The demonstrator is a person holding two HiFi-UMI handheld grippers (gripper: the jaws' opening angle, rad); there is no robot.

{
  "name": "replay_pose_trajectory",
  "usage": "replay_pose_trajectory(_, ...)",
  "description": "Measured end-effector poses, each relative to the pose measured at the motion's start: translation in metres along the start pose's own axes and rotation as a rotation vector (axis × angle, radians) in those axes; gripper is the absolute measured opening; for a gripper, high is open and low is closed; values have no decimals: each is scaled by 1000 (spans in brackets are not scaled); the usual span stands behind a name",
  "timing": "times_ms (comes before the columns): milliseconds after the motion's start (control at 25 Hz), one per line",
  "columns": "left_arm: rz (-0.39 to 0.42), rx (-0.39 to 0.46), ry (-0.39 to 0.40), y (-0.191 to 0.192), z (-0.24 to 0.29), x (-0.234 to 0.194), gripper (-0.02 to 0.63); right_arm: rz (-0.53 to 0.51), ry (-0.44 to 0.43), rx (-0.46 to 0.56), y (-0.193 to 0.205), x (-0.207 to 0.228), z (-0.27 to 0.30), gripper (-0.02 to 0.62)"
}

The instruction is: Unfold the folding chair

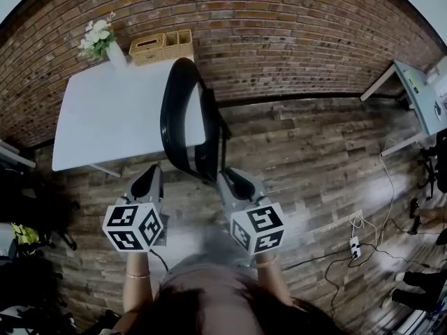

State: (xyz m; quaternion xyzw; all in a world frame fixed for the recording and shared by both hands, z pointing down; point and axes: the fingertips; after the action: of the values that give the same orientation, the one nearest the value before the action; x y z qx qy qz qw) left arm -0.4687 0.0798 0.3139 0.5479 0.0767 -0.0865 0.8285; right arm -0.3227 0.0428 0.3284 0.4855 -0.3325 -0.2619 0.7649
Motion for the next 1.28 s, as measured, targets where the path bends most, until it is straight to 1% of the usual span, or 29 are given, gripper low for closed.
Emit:
replay_pose_trajectory(240,-25,-7,-76,-11,36,-29,-2,21,-24,-24,-5,37,36,66)
replay_pose_trajectory(400,-45,-16,-95,-17,51,-44,-2,39,-26,-49,-1,53,56,74)
replay_pose_trajectory(480,-50,-22,-91,-20,59,-50,-2,48,-29,-74,4,58,67,81)
replay_pose_trajectory(520,-53,-28,-80,-22,63,-52,-1,55,-32,-89,8,61,72,90)
replay_pose_trajectory(600,-62,-44,-51,-25,72,-56,55,74,-39,-127,18,66,84,112)
replay_pose_trajectory(720,-74,-89,-1,-25,88,-63,88,113,-38,-186,40,75,104,135)
replay_pose_trajectory(880,-92,-196,132,-20,116,-60,194,181,-39,-274,72,85,129,179)
replay_pose_trajectory(960,-91,-238,159,-19,128,-63,247,207,-48,-309,86,88,141,190)
replay_pose_trajectory(1080,-67,-294,170,-16,145,-71,259,232,-57,-344,104,90,159,196)
replay_pose_trajectory(1280,-67,-364,227,-10,168,-72,275,249,-80,-412,134,86,188,219)
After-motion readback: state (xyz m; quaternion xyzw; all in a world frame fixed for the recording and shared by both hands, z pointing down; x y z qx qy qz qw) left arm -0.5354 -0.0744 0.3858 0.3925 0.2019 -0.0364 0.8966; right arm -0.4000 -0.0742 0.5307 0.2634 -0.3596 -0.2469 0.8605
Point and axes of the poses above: the fingertips, and each gripper's own axes: z forward along the fingers, x to its right, y out of its underside, and after that the axes turned 1 degree about y, right-handed
